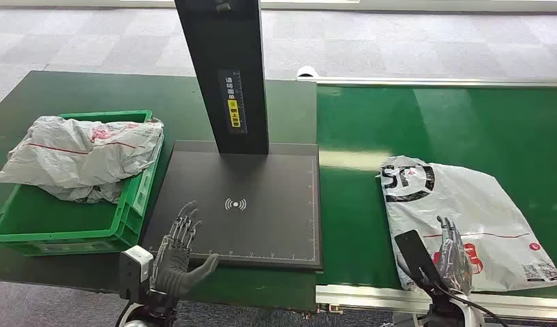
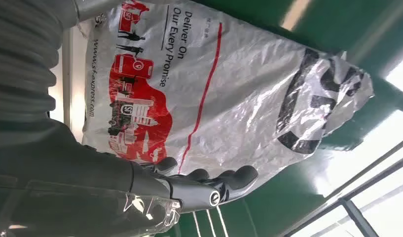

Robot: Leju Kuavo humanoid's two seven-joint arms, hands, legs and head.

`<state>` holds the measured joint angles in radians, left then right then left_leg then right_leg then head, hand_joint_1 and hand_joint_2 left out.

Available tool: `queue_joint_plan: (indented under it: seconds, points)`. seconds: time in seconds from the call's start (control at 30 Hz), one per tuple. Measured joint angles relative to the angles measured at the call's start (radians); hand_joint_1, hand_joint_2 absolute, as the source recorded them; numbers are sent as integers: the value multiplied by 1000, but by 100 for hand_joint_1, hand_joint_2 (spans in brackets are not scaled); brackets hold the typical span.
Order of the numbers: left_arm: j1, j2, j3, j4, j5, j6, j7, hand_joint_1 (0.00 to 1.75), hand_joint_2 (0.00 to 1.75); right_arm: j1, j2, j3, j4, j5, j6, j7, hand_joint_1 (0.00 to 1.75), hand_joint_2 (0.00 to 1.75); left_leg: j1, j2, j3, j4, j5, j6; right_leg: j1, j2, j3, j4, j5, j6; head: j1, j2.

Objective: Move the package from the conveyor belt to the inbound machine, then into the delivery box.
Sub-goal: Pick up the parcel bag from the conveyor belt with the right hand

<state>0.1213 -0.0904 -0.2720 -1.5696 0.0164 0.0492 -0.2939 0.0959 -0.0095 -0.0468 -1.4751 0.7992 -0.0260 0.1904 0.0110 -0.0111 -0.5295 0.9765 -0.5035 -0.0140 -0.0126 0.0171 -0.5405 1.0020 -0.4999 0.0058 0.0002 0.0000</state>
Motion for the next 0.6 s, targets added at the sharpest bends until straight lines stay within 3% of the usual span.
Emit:
queue_joint_plan:
  seconds: [0.23,0.6]
  points:
    - [0,4,-5,0,7,14,0,0,175,-2,-1,-26,45,48,-45,11,0,175,0,0,0,0,0,0,0,0,0,0,0,0,0,0]
    - [-1,7,-6,0,7,16,0,0,175,-19,7,-47,119,157,-40,29,0,175,0,0,0,0,0,0,0,0,0,0,0,0,0,0]
